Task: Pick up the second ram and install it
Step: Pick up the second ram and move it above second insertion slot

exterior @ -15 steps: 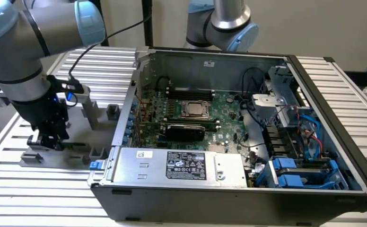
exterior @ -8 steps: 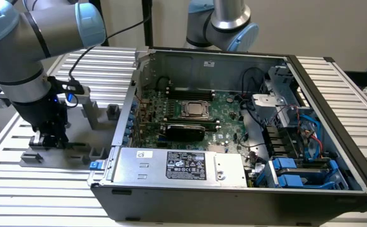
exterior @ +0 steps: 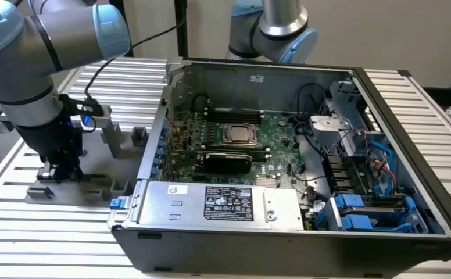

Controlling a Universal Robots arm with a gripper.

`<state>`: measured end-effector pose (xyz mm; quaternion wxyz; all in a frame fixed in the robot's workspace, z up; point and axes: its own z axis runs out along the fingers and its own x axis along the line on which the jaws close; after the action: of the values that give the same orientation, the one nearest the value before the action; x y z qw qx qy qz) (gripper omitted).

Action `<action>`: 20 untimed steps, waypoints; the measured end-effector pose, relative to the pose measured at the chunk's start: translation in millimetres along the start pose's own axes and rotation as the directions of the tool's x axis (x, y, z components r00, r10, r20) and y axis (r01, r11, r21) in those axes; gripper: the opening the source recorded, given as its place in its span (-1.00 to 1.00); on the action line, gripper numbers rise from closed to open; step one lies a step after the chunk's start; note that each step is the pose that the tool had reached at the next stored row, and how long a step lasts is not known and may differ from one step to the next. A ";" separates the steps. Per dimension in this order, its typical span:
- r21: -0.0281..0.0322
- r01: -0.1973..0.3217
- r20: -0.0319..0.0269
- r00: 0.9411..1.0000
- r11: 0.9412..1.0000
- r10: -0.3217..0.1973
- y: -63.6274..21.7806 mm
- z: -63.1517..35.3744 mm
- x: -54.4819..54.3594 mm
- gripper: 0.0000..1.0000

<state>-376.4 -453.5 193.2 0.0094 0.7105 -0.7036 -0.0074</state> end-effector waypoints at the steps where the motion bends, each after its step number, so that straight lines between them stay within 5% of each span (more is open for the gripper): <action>1: 0.000 0.000 -0.002 1.000 1.000 0.000 0.0 0.1 0.0 -0.73; 7: 0.000 -0.002 -0.021 1.000 1.000 0.002 -0.1 -0.1 0.1 -0.73; 20: 0.000 -0.002 -0.022 1.000 1.000 0.002 0.0 -1.6 0.0 -0.73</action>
<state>-376.4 -453.5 194.8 0.0172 0.7097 -0.7043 0.0002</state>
